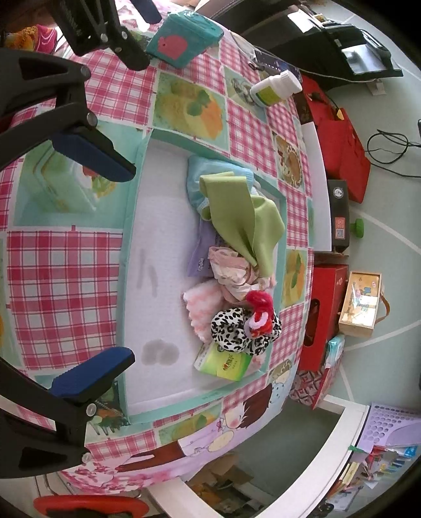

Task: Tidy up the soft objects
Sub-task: 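Withdraw both open tools away from the filled tray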

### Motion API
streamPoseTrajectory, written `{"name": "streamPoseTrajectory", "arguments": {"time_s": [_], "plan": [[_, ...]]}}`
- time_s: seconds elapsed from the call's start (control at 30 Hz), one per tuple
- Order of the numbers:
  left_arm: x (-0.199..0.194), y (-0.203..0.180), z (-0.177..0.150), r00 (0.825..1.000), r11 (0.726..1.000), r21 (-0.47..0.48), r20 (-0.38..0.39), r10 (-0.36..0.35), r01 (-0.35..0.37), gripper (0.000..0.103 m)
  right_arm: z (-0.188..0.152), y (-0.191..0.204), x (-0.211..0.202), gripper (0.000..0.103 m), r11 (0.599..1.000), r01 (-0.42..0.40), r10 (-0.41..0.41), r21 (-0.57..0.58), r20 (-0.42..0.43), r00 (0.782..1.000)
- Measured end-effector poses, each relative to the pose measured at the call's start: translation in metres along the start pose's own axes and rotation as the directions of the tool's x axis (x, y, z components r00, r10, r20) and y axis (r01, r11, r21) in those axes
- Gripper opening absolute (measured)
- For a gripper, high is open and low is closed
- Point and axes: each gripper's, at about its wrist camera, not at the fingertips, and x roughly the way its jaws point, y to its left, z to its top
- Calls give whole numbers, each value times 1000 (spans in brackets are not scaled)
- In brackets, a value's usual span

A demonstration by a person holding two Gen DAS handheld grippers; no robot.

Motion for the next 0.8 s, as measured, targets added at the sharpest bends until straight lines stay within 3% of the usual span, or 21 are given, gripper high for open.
{"name": "streamPoseTrajectory", "arguments": {"time_s": [0.8], "plan": [[1,-6,-5,1000,1000,27,-5,7,-6,96,-1,1,3,103,1000,5,-5,1,-9,1000]]}}
